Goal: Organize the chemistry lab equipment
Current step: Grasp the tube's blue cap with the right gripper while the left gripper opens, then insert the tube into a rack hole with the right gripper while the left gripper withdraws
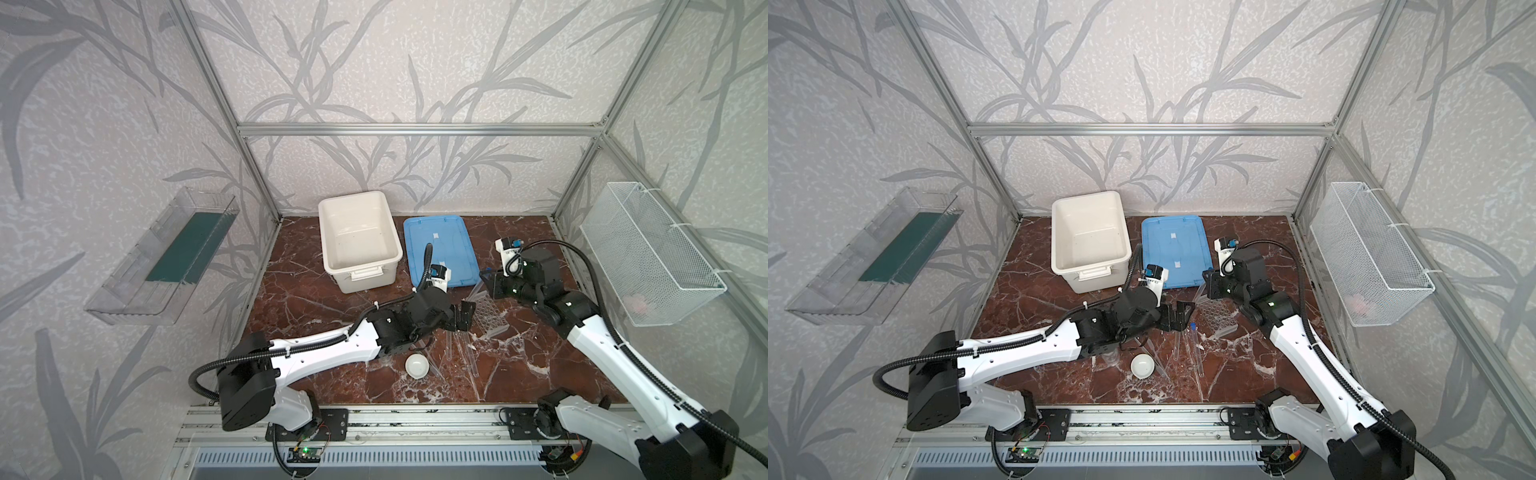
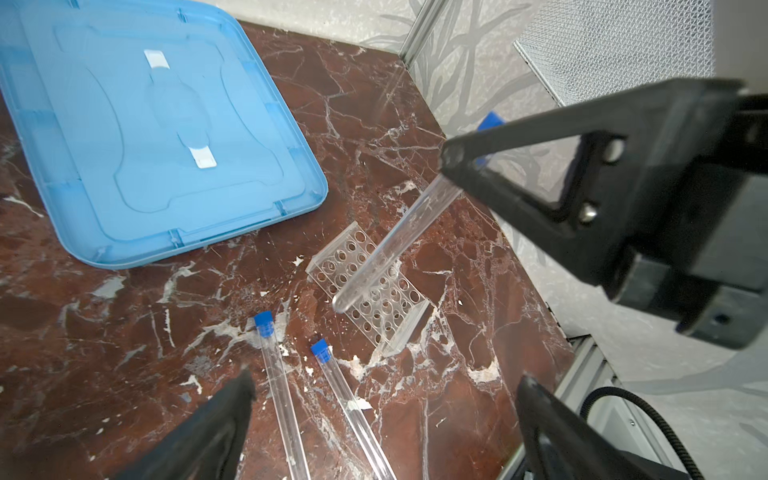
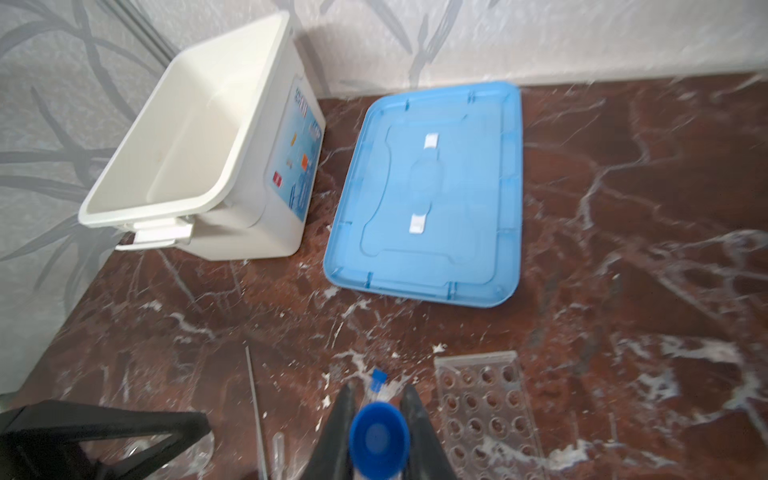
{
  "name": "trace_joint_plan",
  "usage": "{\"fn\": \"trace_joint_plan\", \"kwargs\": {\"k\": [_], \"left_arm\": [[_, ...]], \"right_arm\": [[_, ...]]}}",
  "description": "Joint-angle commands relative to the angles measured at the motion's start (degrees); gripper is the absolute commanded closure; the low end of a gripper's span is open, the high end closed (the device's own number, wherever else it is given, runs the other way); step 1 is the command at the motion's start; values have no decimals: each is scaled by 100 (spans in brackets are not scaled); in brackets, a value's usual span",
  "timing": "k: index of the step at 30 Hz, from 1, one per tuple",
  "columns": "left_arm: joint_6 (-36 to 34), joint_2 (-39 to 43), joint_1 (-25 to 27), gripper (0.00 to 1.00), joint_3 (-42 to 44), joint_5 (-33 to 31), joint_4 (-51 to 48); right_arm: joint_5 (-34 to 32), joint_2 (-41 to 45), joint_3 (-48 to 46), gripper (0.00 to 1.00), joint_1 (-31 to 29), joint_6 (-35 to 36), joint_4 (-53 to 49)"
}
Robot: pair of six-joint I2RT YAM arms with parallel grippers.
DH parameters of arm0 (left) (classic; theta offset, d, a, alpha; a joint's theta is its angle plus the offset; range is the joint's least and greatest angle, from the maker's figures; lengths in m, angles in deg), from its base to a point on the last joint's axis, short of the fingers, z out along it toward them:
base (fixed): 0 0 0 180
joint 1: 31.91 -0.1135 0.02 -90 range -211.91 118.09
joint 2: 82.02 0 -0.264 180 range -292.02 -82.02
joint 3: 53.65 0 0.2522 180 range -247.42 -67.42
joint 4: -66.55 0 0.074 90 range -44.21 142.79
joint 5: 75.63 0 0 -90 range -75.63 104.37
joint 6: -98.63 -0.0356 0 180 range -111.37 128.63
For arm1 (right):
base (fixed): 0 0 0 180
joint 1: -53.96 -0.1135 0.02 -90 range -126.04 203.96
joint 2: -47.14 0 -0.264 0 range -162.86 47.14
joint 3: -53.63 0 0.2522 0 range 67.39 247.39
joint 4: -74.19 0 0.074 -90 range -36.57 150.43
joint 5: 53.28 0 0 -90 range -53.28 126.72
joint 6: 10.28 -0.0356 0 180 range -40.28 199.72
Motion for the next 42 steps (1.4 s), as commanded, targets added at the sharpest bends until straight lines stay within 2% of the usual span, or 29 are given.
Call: {"fn": "trace_joint_plan", "kwargs": {"k": [1, 4, 9, 18, 28, 42], "left_arm": [[364, -91, -190, 1, -10, 429, 21], [390, -242, -297, 1, -75, 631, 81], [341, -773, -408, 1, -409, 1325, 358], [277, -1496, -508, 1, -980, 1703, 524], [625, -1858, -537, 1, -918, 1781, 789], [601, -1816, -518, 1, -774, 1662, 727]], "right_arm": [[-881, 89, -167, 81, 69, 472, 462], [-1142, 167, -392, 81, 108, 598, 897], [-1373, 104, -768, 81, 187, 792, 1555], [-1432, -330, -1168, 81, 353, 819, 2257], [-1408, -446, -1348, 81, 377, 704, 2153], [-1518, -737, -1477, 81, 377, 694, 2195]]}}
